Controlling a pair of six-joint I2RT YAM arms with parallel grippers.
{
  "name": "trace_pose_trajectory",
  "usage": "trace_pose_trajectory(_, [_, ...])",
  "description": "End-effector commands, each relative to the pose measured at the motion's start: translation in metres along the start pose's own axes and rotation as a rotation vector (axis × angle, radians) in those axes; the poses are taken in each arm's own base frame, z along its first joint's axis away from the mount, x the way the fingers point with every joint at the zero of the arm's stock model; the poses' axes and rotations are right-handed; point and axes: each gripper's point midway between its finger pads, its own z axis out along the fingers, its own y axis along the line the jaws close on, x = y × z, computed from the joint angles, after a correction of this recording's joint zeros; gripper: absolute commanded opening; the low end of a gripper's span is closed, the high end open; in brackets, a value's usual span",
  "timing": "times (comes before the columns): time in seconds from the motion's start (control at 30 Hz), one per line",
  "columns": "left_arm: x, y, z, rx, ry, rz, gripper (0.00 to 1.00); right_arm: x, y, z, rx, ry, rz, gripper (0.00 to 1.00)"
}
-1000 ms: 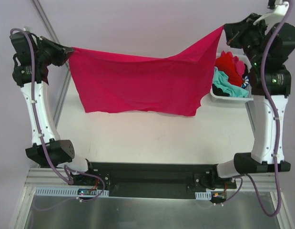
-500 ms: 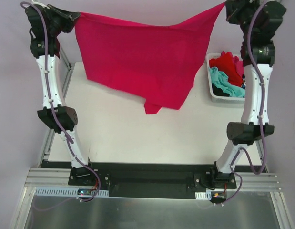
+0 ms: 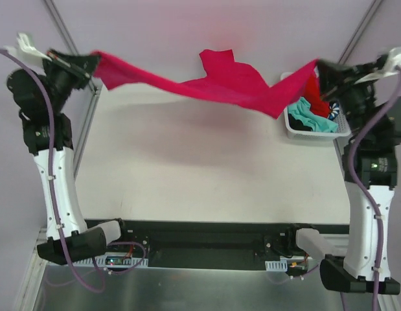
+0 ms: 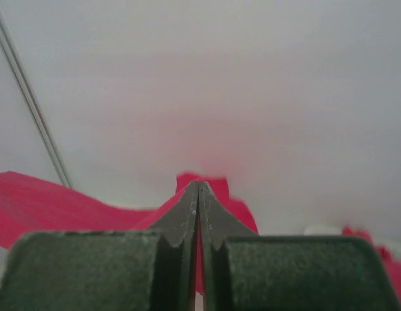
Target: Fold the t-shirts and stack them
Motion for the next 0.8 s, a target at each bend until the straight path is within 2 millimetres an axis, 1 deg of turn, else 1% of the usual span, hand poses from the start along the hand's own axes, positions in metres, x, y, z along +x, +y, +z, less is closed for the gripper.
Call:
trace_pose_trajectory(0.0, [0.104,0.133,-0.026,-0.255,0.221,-0.039,0.0,0.159,-0.024,-0.032,0.066,0.36,0.094,0.0])
trace_pose_trajectory(0.03, [0.119,0.146,-0.036,-0.28,0.246,-0.047,0.0,0.169,-0.017,-0.054,0.071,0.395,0.118,0.0])
trace_pose_trajectory(0.07, [0.153,0.179,-0.053,-0.344,0.315,-0.066,0.0,0.189,-0.012,-0.067,0.057,0.448,0.15,0.0])
trace_pose_trajectory(0.1, [0.166,0.181,-0.067,-0.341,0.34,-0.066,0.0,0.241,-0.012,-0.093,0.085,0.561,0.222,0.0])
trace_pose_trajectory(0.13, [0.183,0.194,-0.078,-0.365,0.374,-0.077,0.0,0.264,-0.009,-0.113,0.103,0.627,0.26,0.0])
trace_pose_trajectory(0.17, [0.21,0.219,-0.097,-0.425,0.431,-0.095,0.0,0.277,-0.007,-0.134,0.131,0.653,0.278,0.0])
trace_pose_trajectory(0.2, [0.223,0.228,-0.114,-0.474,0.454,-0.106,0.0,0.312,-0.007,-0.161,0.176,0.741,0.327,0.0])
trace_pose_trajectory(0.23, [0.233,0.235,-0.125,-0.506,0.469,-0.117,0.0,0.332,-0.003,-0.184,0.217,0.813,0.378,0.0])
trace_pose_trajectory(0.27, [0.25,0.247,-0.14,-0.545,0.497,-0.146,0.0,0.333,0.002,-0.199,0.224,0.814,0.39,0.01])
trace_pose_trajectory(0.3, [0.255,0.244,-0.15,-0.549,0.499,-0.155,0.0,0.339,0.007,-0.212,0.237,0.842,0.414,0.0])
trace_pose_trajectory(0.33, [0.26,0.245,-0.158,-0.565,0.505,-0.163,0.0,0.354,0.013,-0.237,0.273,0.913,0.472,0.0])
trace_pose_trajectory(0.37, [0.266,0.247,-0.167,-0.588,0.52,-0.176,0.0,0.358,0.017,-0.248,0.289,0.935,0.495,0.01])
trace_pose_trajectory(0.4, [0.268,0.245,-0.173,-0.601,0.529,-0.173,0.0,0.355,0.021,-0.258,0.296,0.928,0.506,0.0])
trace_pose_trajectory(0.43, [0.277,0.252,-0.189,-0.68,0.568,-0.197,0.0,0.364,0.027,-0.276,0.324,0.988,0.544,0.0])
trace_pose_trajectory(0.5, [0.289,0.263,-0.206,-0.765,0.616,-0.224,0.0,0.371,0.035,-0.296,0.335,1.039,0.581,0.0])
trace_pose_trajectory(0.53, [0.297,0.266,-0.217,-0.805,0.645,-0.244,0.0,0.378,0.04,-0.31,0.353,1.093,0.602,0.0])
trace_pose_trajectory(0.57, [0.305,0.277,-0.23,-0.862,0.658,-0.25,0.0,0.386,0.046,-0.318,0.356,1.122,0.654,0.0])
trace_pose_trajectory(0.6, [0.31,0.282,-0.237,-0.896,0.666,-0.255,0.0,0.383,0.048,-0.314,0.342,1.106,0.664,0.0])
trace_pose_trajectory(0.63, [0.313,0.286,-0.243,-0.917,0.672,-0.257,0.0,0.383,0.047,-0.316,0.376,1.11,0.679,0.0])
trace_pose_trajectory(0.67, [0.32,0.294,-0.254,-0.97,0.684,-0.263,0.0,0.383,0.045,-0.317,0.404,1.115,0.684,0.0])
trace_pose_trajectory(0.7, [0.322,0.297,-0.258,-0.994,0.686,-0.274,0.0,0.385,0.047,-0.323,0.409,1.148,0.689,0.0])
trace_pose_trajectory(0.77, [0.324,0.294,-0.259,-0.998,0.689,-0.302,0.0,0.388,0.047,-0.329,0.425,1.199,0.695,0.0])
